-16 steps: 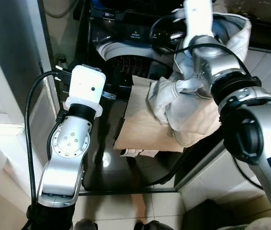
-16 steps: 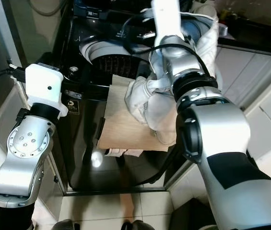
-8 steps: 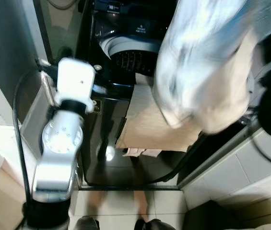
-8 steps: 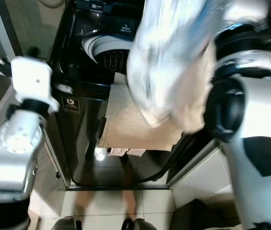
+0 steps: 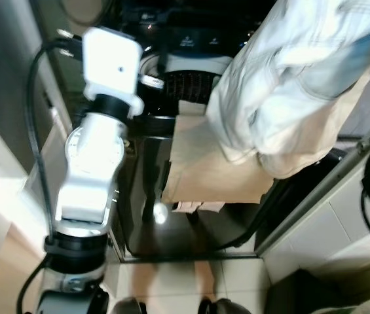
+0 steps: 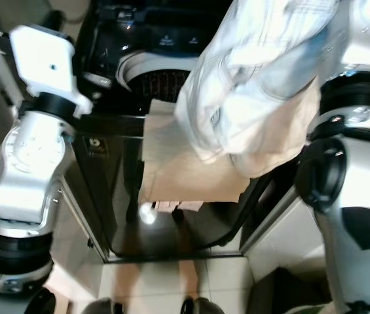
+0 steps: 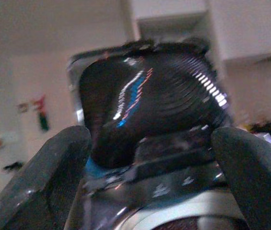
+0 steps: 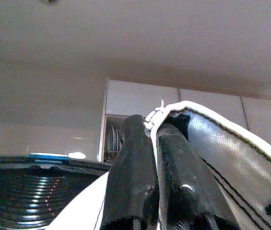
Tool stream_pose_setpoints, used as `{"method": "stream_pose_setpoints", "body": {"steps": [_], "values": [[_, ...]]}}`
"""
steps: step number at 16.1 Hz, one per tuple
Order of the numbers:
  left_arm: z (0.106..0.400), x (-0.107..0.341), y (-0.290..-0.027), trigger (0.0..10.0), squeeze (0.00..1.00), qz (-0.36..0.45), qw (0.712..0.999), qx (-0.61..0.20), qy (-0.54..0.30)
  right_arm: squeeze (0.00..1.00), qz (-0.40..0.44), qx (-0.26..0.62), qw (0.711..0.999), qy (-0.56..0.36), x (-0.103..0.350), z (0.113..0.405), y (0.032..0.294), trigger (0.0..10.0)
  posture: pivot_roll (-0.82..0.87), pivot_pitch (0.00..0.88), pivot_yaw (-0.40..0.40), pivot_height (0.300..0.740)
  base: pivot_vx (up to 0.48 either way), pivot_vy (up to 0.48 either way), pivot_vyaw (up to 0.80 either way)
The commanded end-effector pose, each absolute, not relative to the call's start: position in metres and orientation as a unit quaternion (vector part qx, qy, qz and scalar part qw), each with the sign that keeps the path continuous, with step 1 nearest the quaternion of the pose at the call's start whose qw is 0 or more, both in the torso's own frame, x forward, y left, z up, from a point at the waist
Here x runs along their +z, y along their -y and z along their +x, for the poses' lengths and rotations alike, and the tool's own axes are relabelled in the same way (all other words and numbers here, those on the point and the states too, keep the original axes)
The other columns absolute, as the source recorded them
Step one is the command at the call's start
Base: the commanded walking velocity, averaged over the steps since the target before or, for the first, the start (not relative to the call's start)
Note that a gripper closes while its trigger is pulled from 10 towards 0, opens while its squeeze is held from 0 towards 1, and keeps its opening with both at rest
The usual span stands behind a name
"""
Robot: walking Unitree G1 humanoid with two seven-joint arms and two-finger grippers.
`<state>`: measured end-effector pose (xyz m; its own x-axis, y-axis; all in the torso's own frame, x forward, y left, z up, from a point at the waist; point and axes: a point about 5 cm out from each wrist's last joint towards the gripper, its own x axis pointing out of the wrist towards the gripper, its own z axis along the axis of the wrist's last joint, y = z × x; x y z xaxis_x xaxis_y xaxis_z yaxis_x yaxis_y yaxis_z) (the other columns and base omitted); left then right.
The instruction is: Clothes washing
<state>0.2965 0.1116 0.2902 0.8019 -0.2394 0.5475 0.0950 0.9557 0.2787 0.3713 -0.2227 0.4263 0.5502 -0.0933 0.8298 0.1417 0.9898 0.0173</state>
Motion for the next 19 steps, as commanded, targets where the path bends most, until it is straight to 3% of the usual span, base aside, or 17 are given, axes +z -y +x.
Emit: {"method": "stream_pose_setpoints", "body": {"steps": [1,5,16,19], "values": [[0.293,0.303,-0.107,10.0,0.00,0.118,0.929,-0.092,0.339,0.00,-0.050,-0.057,0.834,0.546,0.463,0.350,0.214,10.0,0.01,0.000,-0.050,0.740,0.480,0.000,0.00],[0.292,0.307,-0.103,10.0,0.00,0.106,0.922,-0.094,0.359,0.00,-0.053,-0.033,0.825,0.562,0.478,0.347,0.197,10.0,0.02,0.000,-0.075,0.740,0.480,0.000,0.00],[0.287,0.298,-0.081,10.0,0.00,0.133,0.916,-0.148,0.349,0.00,-0.051,0.007,0.832,0.552,0.493,0.352,0.166,10.0,0.06,0.000,-0.123,0.740,0.475,0.000,0.00],[0.286,0.297,-0.081,10.0,0.00,0.130,0.916,-0.147,0.349,0.00,-0.049,0.013,0.845,0.532,0.498,0.356,0.157,10.0,0.06,0.000,-0.123,0.740,0.000,0.000,0.00]]}}
